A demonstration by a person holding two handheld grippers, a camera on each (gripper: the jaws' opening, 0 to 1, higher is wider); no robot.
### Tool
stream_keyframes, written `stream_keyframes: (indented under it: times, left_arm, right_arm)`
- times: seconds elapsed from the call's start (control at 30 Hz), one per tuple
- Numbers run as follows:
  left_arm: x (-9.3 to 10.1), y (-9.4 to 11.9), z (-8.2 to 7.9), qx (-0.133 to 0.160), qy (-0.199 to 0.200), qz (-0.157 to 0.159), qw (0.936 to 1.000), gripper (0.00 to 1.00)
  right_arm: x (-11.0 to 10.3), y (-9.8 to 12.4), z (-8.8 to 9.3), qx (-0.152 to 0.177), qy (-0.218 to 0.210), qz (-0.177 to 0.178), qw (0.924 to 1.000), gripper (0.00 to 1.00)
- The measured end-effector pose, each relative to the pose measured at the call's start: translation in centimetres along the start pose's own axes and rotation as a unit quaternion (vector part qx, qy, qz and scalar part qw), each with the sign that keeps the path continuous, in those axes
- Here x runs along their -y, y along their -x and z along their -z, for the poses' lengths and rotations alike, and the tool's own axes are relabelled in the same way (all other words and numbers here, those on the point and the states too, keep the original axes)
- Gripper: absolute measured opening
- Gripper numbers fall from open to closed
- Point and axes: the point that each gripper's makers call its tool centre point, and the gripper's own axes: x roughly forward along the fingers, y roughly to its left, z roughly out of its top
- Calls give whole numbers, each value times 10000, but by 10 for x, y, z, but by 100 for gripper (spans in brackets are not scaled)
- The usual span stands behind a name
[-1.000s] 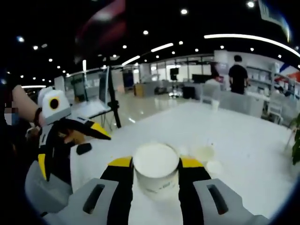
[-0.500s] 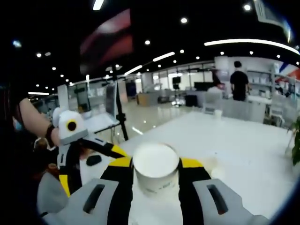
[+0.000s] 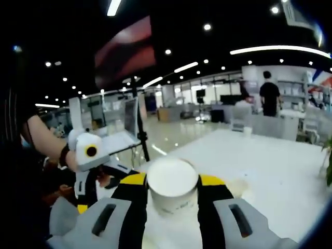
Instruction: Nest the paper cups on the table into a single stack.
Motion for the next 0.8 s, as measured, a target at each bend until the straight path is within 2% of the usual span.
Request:
stream_keyframes:
  times: [0.27, 0.37, 0.8]
  left_arm:
    - [-2, 1, -2, 21, 147, -35, 9999, 93]
    - [1, 2, -8, 148, 124, 16, 9998, 90]
    - [1, 8, -9, 247, 318, -33, 9992, 83]
  right_arm:
    - [-17, -4, -4, 66, 103, -307, 9995, 34]
    - [-23, -6, -2, 31, 121, -420, 9990, 34]
    - [-31, -4, 6, -91, 143, -579, 9982, 34]
